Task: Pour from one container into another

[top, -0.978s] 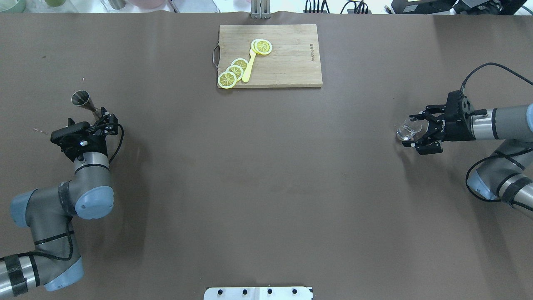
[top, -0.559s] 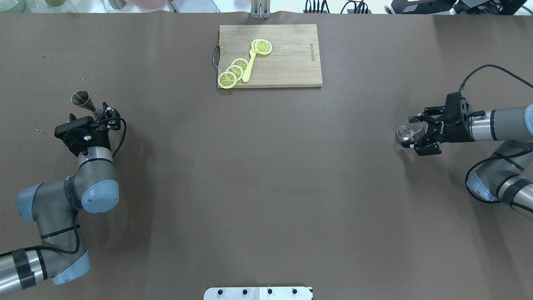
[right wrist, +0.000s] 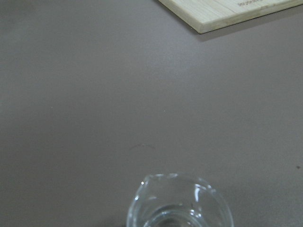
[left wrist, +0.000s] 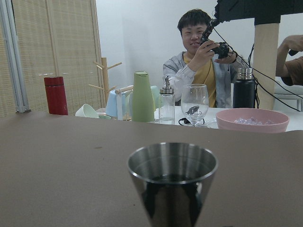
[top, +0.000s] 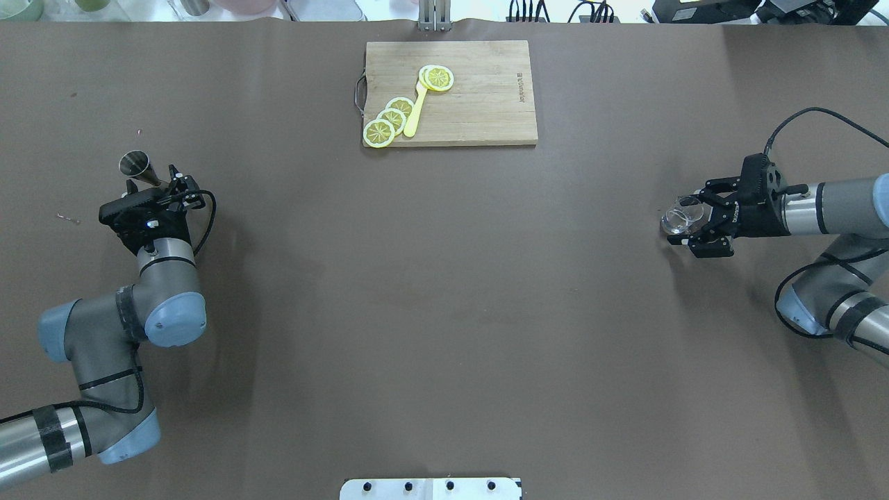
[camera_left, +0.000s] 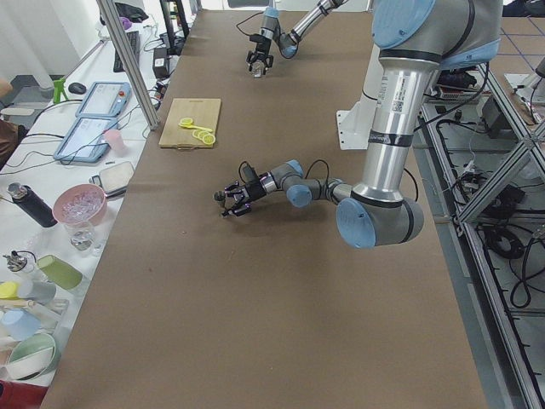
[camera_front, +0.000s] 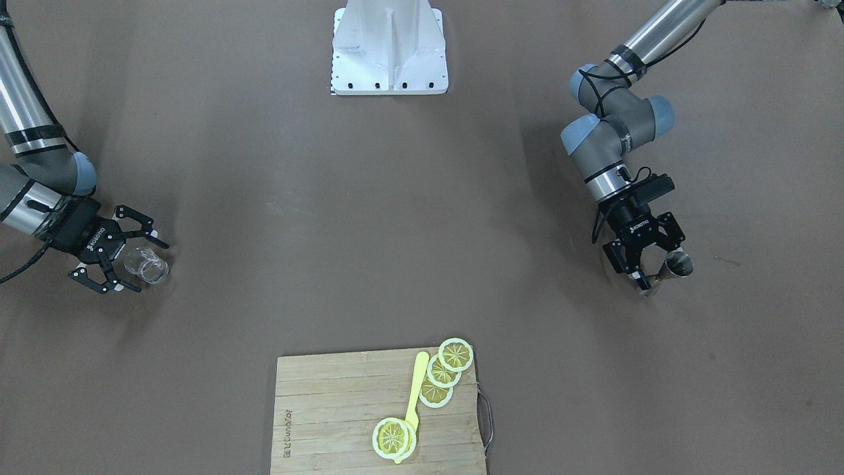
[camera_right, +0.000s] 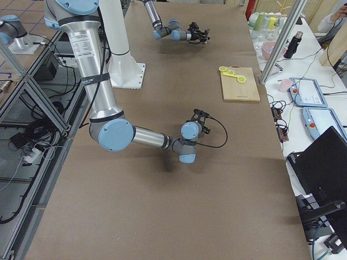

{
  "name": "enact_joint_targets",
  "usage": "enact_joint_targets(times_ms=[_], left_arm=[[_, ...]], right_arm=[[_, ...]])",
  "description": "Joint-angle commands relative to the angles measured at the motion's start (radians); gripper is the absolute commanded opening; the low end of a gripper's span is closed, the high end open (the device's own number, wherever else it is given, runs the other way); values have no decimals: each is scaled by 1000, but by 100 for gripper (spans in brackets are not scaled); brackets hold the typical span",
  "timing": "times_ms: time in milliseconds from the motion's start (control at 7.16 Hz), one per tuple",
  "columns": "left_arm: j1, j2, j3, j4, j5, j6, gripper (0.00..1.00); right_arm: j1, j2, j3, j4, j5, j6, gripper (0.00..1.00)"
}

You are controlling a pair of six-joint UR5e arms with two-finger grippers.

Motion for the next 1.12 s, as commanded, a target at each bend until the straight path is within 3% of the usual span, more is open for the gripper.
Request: enact_joint_targets(times_ms=[0, 978], left_arm=[[-14, -4, 2, 0, 1, 0, 67], [-19, -27, 29, -2, -2, -2, 65]], right_arm=[[-1, 4, 1, -3, -1, 0, 86], [-1, 1, 0, -1, -1, 0, 64]])
